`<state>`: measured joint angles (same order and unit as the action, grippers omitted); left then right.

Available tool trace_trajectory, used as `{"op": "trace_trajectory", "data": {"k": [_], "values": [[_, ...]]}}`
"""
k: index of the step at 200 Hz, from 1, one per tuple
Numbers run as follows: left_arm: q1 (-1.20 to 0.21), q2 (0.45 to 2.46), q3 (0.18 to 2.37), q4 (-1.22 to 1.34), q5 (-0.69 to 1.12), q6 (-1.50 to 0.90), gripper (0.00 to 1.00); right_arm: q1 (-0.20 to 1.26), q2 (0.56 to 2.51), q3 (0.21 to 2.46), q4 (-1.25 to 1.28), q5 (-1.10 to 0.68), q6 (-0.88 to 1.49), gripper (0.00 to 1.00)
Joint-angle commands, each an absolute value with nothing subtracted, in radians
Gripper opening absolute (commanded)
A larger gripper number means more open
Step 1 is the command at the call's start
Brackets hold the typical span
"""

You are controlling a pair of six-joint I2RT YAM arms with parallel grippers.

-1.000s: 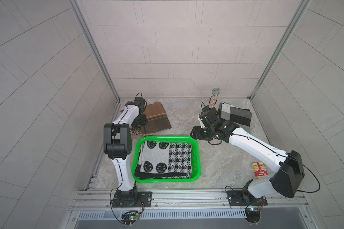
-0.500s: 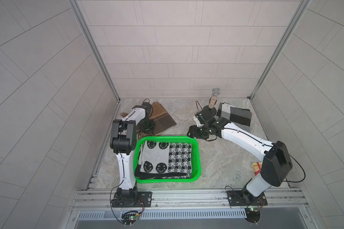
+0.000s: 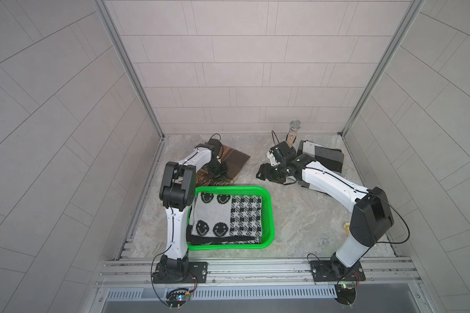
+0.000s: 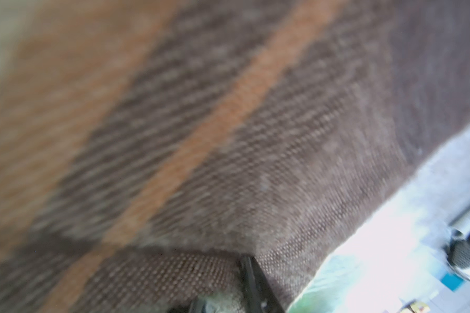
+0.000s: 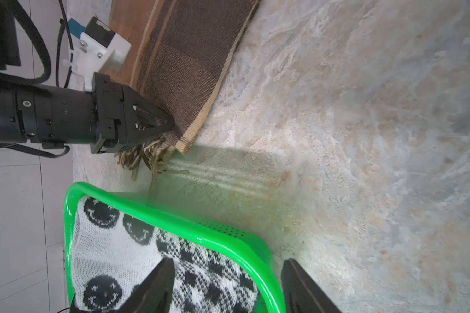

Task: Put the folded scarf in the basket
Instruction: Adjust the scarf at the center of the board.

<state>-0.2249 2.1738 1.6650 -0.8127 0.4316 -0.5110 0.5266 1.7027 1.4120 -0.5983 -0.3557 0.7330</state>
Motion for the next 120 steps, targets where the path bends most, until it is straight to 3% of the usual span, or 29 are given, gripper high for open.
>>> {"op": "trace_trajectory", "data": {"k": [1,25,73,102,120], "values": [[-0.263,2.193,1.711,-0.811,0.498,-0.465,0.27,0.511,1.749,1.446,-0.579,-0.364,0.727,0.69],[-0.267,2.165,1.717,-0.818,0.518,-0.447,0.27,0.503,1.793,1.478,-0.571,-0.370,0.729,0.69],[-0.198,2.033,1.698,-0.817,0.375,-0.465,0.33,0.498,1.799,1.487,-0.567,-0.373,0.726,0.69],[-0.138,2.082,1.750,-0.831,0.356,-0.477,0.34,0.494,1.801,1.478,-0.561,-0.380,0.727,0.69],[-0.122,2.135,1.825,-0.900,0.248,-0.451,0.34,0.494,1.808,1.477,-0.560,-0.386,0.726,0.70]]}}
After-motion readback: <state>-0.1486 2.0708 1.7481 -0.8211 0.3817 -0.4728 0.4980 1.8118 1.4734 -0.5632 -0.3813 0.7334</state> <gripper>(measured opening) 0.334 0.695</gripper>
